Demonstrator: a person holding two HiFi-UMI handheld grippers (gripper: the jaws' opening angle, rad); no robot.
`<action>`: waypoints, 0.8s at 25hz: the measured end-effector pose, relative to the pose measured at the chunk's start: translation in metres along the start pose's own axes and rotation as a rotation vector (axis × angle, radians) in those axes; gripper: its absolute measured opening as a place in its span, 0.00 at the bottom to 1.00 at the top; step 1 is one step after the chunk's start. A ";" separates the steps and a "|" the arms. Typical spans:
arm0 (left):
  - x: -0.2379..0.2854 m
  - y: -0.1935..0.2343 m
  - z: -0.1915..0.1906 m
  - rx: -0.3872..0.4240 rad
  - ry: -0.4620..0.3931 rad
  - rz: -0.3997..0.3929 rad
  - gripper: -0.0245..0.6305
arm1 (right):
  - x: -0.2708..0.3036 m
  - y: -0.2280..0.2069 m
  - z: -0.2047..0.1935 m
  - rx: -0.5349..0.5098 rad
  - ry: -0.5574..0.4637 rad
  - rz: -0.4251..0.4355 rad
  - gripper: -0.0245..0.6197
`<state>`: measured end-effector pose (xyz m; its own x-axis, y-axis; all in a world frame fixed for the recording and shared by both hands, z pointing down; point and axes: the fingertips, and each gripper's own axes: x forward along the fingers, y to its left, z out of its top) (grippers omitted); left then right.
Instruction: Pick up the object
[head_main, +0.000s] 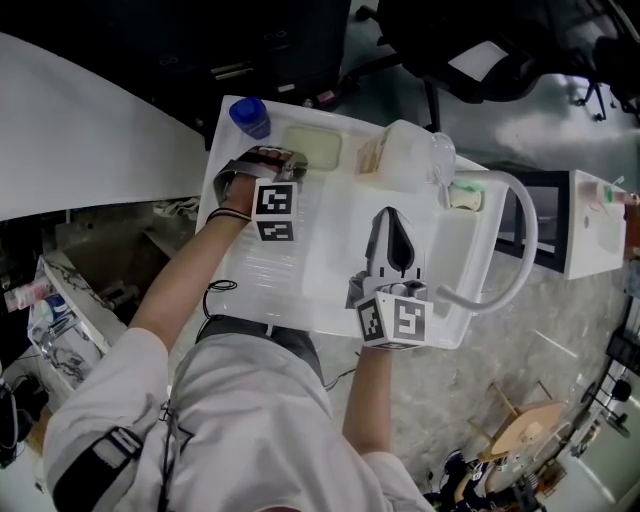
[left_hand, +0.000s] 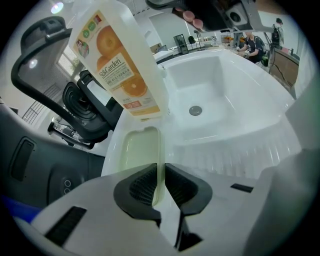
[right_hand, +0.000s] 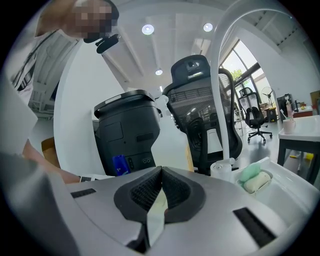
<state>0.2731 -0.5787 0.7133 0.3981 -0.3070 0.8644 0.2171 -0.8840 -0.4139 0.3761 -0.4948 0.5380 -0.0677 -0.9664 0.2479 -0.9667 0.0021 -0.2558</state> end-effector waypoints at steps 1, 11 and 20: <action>-0.003 0.000 0.002 -0.012 -0.008 -0.002 0.13 | -0.002 0.002 0.000 0.006 -0.002 0.008 0.05; -0.057 0.004 0.023 -0.176 -0.112 0.066 0.13 | -0.031 0.018 0.010 -0.014 -0.012 0.031 0.05; -0.131 0.000 0.034 -0.328 -0.199 0.184 0.13 | -0.068 0.034 0.022 -0.058 -0.026 0.063 0.05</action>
<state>0.2513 -0.5264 0.5908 0.5748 -0.4250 0.6993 -0.1565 -0.8959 -0.4158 0.3529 -0.4343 0.4920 -0.1230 -0.9703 0.2084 -0.9736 0.0773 -0.2150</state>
